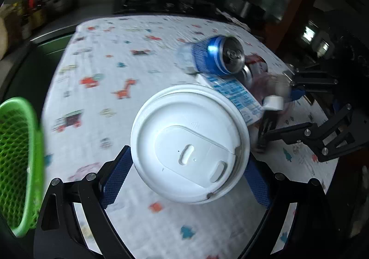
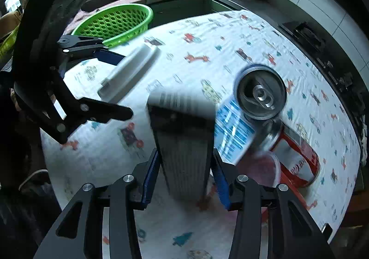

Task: Collect trash
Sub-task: 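Grasp the white-lidded coffee cup with the left tool while the right tool lifts the box, then drop the lidded cup into the basket with the left tool while the right tool carries the box over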

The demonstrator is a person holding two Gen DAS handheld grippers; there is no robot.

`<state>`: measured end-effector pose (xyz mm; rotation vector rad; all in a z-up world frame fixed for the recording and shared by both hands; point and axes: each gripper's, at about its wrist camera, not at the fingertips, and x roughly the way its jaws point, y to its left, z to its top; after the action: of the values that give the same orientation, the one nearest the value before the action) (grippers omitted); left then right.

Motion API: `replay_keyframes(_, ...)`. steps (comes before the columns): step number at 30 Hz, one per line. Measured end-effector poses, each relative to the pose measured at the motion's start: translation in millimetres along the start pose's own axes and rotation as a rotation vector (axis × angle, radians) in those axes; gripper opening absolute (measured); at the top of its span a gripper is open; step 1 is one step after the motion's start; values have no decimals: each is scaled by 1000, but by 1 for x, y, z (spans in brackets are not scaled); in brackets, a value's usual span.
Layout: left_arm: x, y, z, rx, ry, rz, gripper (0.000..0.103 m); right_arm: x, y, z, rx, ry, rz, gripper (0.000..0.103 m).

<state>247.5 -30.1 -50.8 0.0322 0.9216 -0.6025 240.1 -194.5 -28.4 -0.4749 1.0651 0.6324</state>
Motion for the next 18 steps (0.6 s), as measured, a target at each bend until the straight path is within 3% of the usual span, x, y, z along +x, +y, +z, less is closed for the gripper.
replay_keyframes(10, -71, 60, -26, -106, -85, 193, 90, -2, 23, 35, 7, -58, 22, 43)
replay_keyframes(18, -100, 147, -33, -249, -81, 384, 90, -6, 45, 71, 10, -117, 53, 43)
